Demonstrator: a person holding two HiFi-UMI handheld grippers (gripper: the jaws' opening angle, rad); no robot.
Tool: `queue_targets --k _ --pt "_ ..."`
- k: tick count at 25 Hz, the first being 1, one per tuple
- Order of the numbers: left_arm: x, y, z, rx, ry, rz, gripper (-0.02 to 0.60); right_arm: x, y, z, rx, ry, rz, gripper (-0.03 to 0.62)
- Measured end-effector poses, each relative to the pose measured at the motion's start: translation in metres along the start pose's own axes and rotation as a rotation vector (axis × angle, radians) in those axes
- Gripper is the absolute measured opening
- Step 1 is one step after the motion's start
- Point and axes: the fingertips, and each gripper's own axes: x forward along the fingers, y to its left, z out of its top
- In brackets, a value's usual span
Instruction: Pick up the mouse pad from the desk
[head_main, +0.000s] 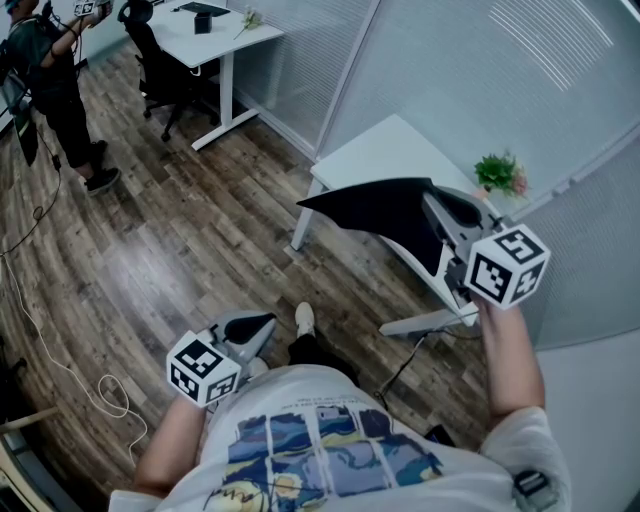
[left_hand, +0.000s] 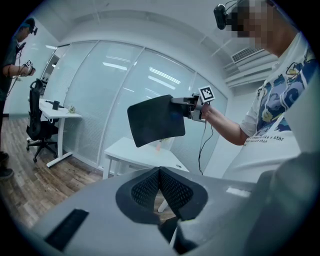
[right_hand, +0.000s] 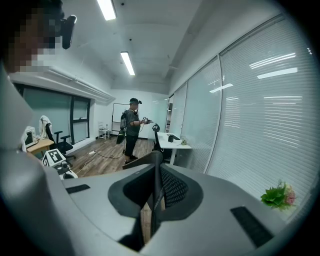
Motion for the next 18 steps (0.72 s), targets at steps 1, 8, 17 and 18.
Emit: queue_targets --k 1,8,17,18 --pt "0.0 0.001 -0.001 -0.002 0.001 0.0 0.002 0.001 0.001 0.0 0.001 0.0 0.001 0.028" --pt "0.001 0.003 0.0 -0.004 0.006 0.007 0.002 0.004 -0.001 -0.001 0.007 -0.002 0.01 0.028" --pt "0.011 0.009 0.003 0.0 0.005 0.007 0.002 0.01 -0.006 -0.005 0.012 -0.015 0.018 0.028" --pt "0.012 0.011 0.004 -0.002 0.004 0.008 0.002 0.012 -0.007 -0.004 0.014 -0.016 0.018 0.028"
